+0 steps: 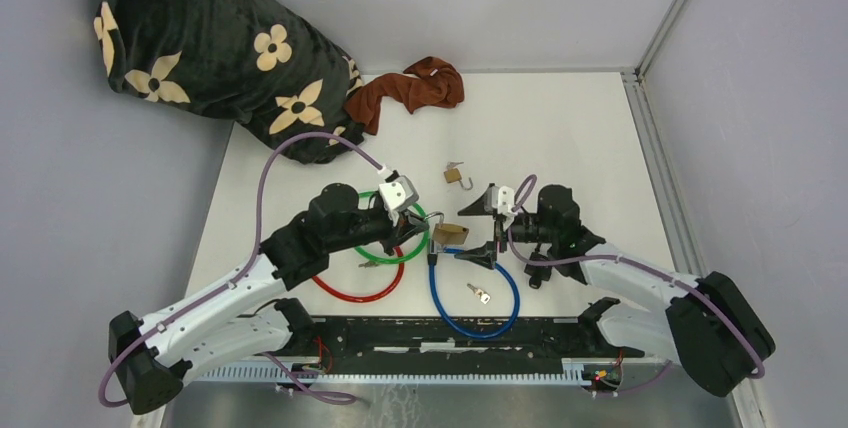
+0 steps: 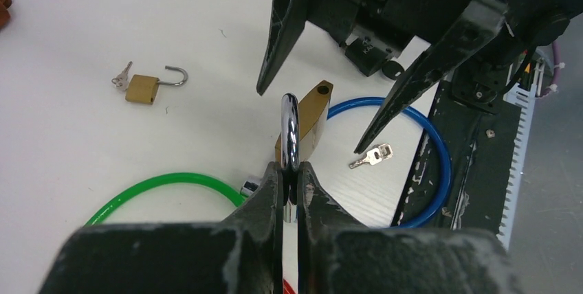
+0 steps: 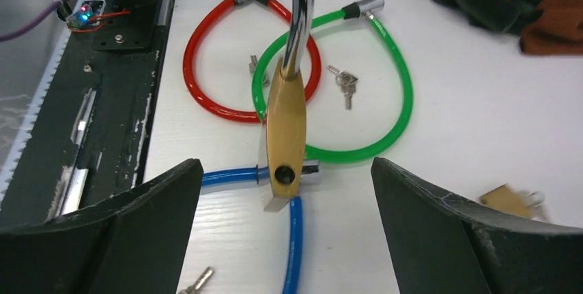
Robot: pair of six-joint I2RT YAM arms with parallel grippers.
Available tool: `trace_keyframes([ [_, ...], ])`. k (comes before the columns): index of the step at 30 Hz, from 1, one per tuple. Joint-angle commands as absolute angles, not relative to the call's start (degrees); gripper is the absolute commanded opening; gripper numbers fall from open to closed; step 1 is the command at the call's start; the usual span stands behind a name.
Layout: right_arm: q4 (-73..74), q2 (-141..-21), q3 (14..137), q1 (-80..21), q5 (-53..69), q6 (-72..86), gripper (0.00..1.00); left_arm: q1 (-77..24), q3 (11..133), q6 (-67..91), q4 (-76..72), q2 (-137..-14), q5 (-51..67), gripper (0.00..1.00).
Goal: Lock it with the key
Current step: Lock the lock.
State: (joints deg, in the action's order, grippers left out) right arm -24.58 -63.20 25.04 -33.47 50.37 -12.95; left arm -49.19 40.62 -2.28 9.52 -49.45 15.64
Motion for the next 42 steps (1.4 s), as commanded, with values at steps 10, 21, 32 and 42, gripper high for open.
trace_keyframes([
  [10, -63.8, -74.1, 19.0, -39.6, 42.6, 7.3, 0.82, -48.6, 40.5, 4.3, 0.2, -45.6, 18.2, 0.02],
  [21, -56.4, -79.5, 23.7, -40.2, 45.8, 4.3, 0.68, -48.5, 40.8, 4.7, -1.5, -46.1, 18.6, 0.02],
  [32, -39.1, -77.3, 29.8, -40.8, 51.0, -2.5, 0.00, -46.6, 40.4, 5.4, -0.4, -45.3, 22.3, 0.02],
  [42, -10.8, -72.5, 33.2, -41.4, 48.4, -13.6, 0.00, -46.5, 46.4, -64.2, 35.1, -35.4, 32.2, 0.65],
])
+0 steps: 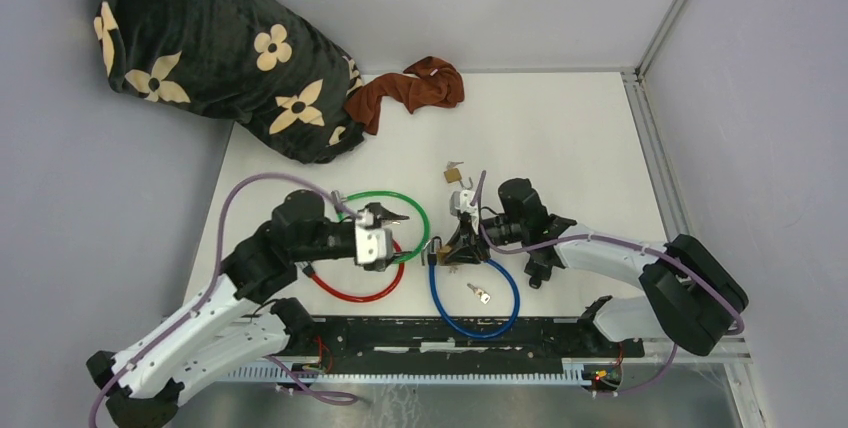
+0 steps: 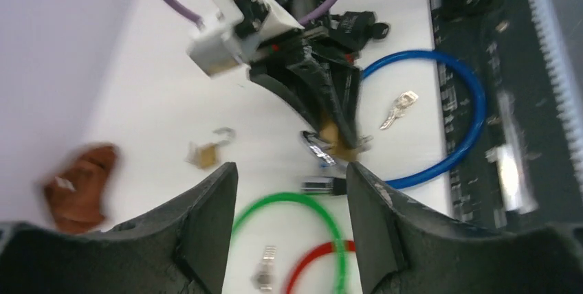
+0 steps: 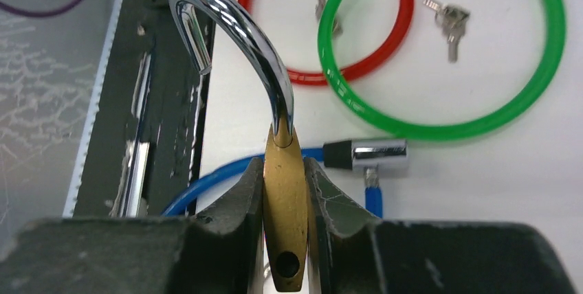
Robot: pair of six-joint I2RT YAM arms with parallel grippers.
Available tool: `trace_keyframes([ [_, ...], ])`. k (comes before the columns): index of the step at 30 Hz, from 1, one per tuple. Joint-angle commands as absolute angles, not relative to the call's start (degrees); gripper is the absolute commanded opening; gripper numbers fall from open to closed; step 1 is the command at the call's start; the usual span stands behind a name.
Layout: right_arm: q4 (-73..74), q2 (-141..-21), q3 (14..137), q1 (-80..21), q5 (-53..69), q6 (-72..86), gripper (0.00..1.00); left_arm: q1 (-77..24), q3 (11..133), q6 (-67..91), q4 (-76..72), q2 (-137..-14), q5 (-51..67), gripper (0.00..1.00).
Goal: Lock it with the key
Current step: Lock the lock.
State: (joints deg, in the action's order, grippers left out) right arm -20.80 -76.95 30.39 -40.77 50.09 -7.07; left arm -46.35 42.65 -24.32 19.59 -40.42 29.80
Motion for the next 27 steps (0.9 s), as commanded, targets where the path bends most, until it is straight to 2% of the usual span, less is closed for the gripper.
trace_keyframes([
  [1, -10.6, -71.7, 32.8, -41.6, 48.2, -13.5, 0.00, -46.4, 45.6, -72.8, 36.1, -34.0, 29.5, 0.65],
  [4, -10.6, -71.1, 33.6, -43.2, 47.5, -12.2, 0.00, -46.4, 41.0, -96.1, 35.7, -30.2, 27.2, 0.66],
  [7, -7.6, -72.6, 37.4, -45.8, 46.4, -12.7, 0.00, -46.4, 33.8, -116.2, 29.3, -27.5, 32.4, 0.71],
  [9, -4.9, -73.5, 39.9, -47.4, 44.7, -13.9, 0.00, -46.4, 30.9, -123.0, 23.4, -28.2, 35.6, 0.75],
  [13, -3.4, -74.6, 42.7, -49.6, 44.1, -14.4, 0.00, -46.5, 33.3, -137.1, 30.2, -34.3, 36.8, 0.80],
  [18, -0.7, -76.0, 45.8, -50.9, 42.6, -15.8, 0.00, -47.5, 32.6, -144.5, 30.5, -37.0, 40.2, 0.81],
  [22, -0.1, -76.9, 47.1, -51.8, 42.2, -16.6, 0.00, -48.6, 32.4, -144.6, 30.5, -37.4, 39.2, 0.70],
  [25, 1.3, -77.3, 47.7, -52.0, 42.2, -16.8, 0.00, -48.9, 33.0, -144.0, 30.5, -38.3, 37.8, 0.55],
  [27, 1.6, -77.3, 48.0, -52.2, 42.2, -17.0, 0.00, -49.0, 33.5, -142.6, 30.5, -38.7, 37.2, 0.39],
])
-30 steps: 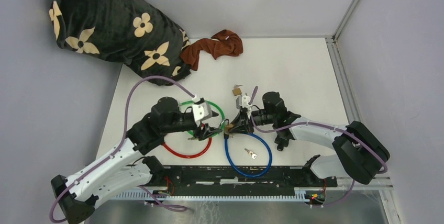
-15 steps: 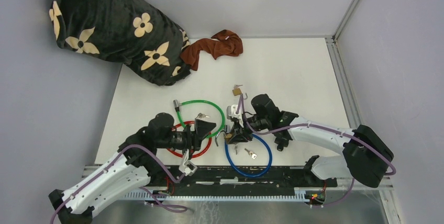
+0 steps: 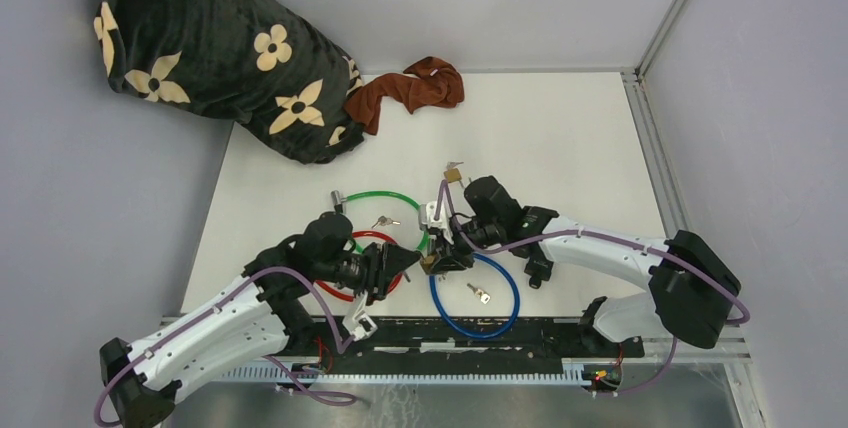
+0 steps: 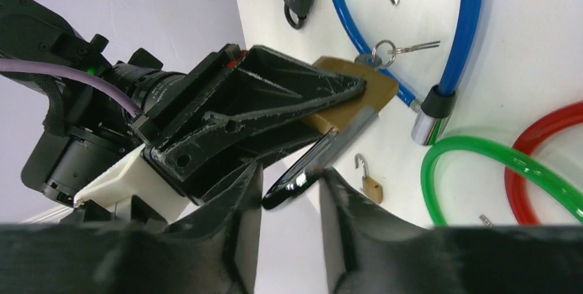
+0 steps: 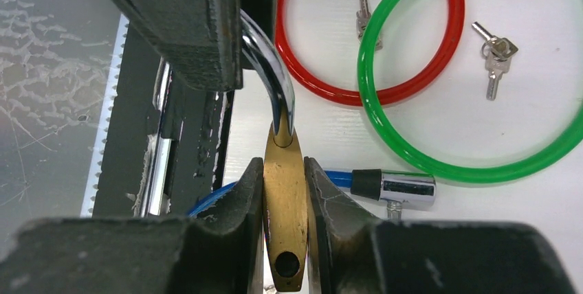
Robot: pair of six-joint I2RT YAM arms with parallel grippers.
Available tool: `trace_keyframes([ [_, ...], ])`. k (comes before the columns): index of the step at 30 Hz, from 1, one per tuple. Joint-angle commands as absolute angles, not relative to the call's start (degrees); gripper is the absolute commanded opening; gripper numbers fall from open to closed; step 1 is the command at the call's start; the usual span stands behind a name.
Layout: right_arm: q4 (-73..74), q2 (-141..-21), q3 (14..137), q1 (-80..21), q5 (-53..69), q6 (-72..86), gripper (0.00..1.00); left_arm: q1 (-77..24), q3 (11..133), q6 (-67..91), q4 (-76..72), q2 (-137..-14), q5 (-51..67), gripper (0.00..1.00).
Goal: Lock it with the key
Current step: Lock the lock.
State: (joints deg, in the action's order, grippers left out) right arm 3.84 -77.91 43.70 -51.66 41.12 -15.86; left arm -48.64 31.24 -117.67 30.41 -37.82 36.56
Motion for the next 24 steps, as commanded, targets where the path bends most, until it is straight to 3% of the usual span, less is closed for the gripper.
trace_keyframes([
  [1, 1.6, -77.2, 48.1, -52.2, 42.1, -17.0, 0.00, -49.1, 33.5, -142.1, 30.6, -38.5, 37.2, 0.27],
  [3, 1.7, -77.4, 48.4, -52.1, 41.8, -17.1, 0.00, -49.7, 33.6, -141.5, 32.2, -38.1, 37.2, 0.13],
  [7, 2.1, -78.1, 50.1, -52.2, 39.9, -16.9, 0.00, -51.0, 34.2, -135.9, 36.8, -36.2, 34.7, 0.04],
  [12, 0.5, -79.9, 52.8, -52.3, 38.9, -16.3, 0.00, -51.8, 36.6, -123.1, 43.1, -35.2, 32.5, 0.02],
  [16, 0.4, -82.8, 55.8, -52.3, 40.3, -19.5, 0.00, -52.7, 41.2, -98.6, 43.1, -39.6, 29.6, 0.02],
  [20, 0.4, -84.1, 57.5, -52.1, 38.0, -24.9, 0.00, -53.2, 52.2, -62.4, 45.0, -53.8, 19.5, 0.02],
  [24, -5.7, -82.2, 54.0, -50.9, 39.6, -23.7, 0.00, -53.2, 59.8, -41.4, 51.2, -63.3, 17.2, 0.02],
])
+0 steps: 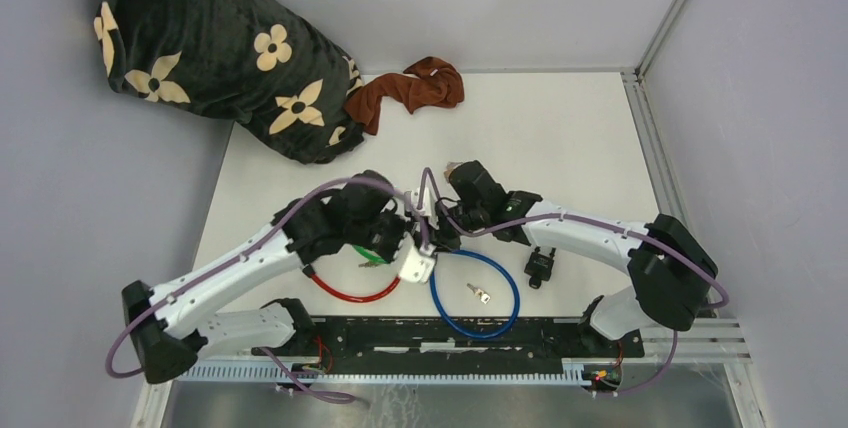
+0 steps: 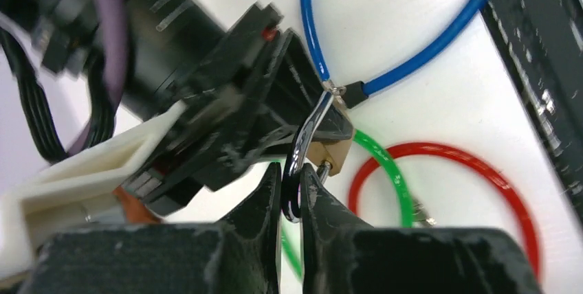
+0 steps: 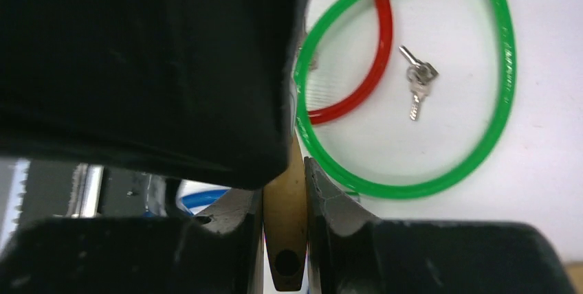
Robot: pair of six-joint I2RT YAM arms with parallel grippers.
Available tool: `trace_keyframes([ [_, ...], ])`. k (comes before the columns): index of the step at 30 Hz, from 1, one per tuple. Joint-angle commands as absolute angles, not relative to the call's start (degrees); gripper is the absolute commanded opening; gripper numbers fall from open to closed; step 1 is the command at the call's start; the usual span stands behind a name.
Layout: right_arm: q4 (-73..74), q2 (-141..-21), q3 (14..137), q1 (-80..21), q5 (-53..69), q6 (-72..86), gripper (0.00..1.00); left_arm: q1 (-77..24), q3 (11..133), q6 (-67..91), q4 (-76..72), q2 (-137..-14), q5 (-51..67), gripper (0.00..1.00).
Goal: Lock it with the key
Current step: Lock the lock.
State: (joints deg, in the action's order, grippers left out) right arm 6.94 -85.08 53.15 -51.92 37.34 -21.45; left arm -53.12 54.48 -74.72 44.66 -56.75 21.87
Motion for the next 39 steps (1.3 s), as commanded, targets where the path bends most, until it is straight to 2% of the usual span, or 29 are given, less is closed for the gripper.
trace_keyframes([
  [1, -7.5, -81.4, 52.5, -50.4, 40.6, -22.8, 0.00, -53.1, 59.9, -38.9, 51.5, -62.9, 18.2, 0.02],
  [8, -17.1, -75.6, 42.4, -48.0, 46.2, -18.6, 0.00, -53.0, 58.3, -20.0, 47.0, -58.5, 21.6, 0.02],
  [16, -22.0, -71.0, 34.7, -48.1, 47.7, -16.3, 0.00, -53.0, 54.7, -15.0, 40.8, -59.4, 13.6, 0.02],
  [24, -27.2, -69.3, 26.4, -48.8, 43.6, -12.5, 0.00, -52.8, 48.7, -8.3, 34.5, -57.3, 17.5, 0.03],
  [26, -29.5, -70.1, 26.2, -48.9, 44.3, -11.1, 0.00, -52.8, 48.0, -9.5, 32.8, -58.2, 20.8, 0.13],
  [29, -30.8, -70.6, 26.3, -49.0, 45.2, -10.8, 0.00, -53.0, 48.3, -14.7, 30.6, -61.0, 24.9, 0.20],
  [35, -28.6, -69.1, 26.7, -49.0, 46.0, -12.6, 0.00, -53.0, 49.2, -28.6, 30.4, -63.6, 19.9, 0.42],
  [39, -27.8, -69.4, 27.7, -49.0, 46.5, -13.1, 0.00, -53.0, 51.0, -30.8, 30.0, -65.0, 20.2, 0.45],
])
